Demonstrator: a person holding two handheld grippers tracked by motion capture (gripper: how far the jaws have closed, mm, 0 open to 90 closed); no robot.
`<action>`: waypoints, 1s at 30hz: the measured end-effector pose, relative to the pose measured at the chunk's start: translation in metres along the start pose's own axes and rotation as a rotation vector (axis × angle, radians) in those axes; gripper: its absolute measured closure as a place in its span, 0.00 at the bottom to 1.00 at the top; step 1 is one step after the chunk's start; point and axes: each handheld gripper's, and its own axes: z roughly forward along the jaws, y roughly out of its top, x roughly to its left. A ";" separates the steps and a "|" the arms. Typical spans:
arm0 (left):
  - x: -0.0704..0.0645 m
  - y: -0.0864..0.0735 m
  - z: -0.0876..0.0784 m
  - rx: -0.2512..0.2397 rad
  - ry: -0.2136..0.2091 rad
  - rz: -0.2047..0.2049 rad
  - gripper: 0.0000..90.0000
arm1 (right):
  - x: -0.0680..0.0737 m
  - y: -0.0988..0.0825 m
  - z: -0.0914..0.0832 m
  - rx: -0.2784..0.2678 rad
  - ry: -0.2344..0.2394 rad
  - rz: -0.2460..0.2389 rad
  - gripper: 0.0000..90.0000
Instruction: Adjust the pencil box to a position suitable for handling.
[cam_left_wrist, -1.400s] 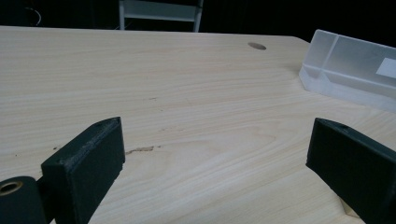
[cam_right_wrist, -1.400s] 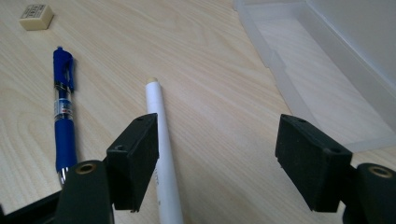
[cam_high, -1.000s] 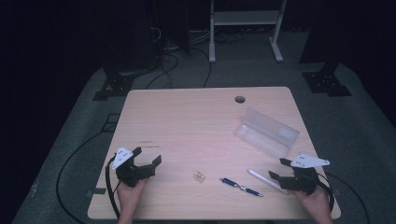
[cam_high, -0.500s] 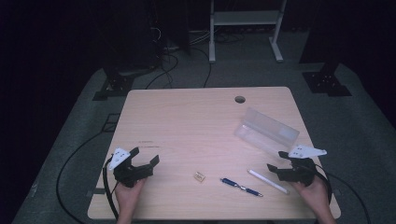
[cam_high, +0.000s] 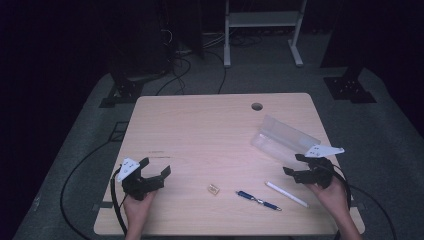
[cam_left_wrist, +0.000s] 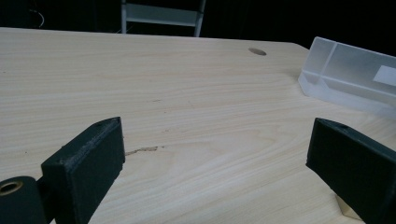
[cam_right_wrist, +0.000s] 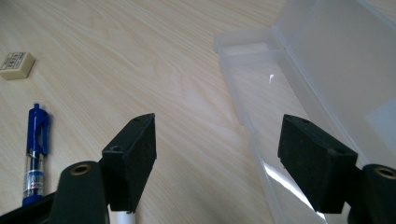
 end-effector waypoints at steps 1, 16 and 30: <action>0.000 0.000 0.000 0.000 0.000 0.003 0.04 | 0.000 0.001 0.001 0.002 0.000 0.000 0.30; 0.002 0.001 -0.004 -0.017 0.010 -0.001 0.04 | -0.002 0.021 0.014 0.050 -0.004 -0.029 0.31; 0.005 0.002 -0.006 -0.026 0.017 -0.008 0.04 | -0.011 0.041 0.038 0.140 0.000 -0.046 0.33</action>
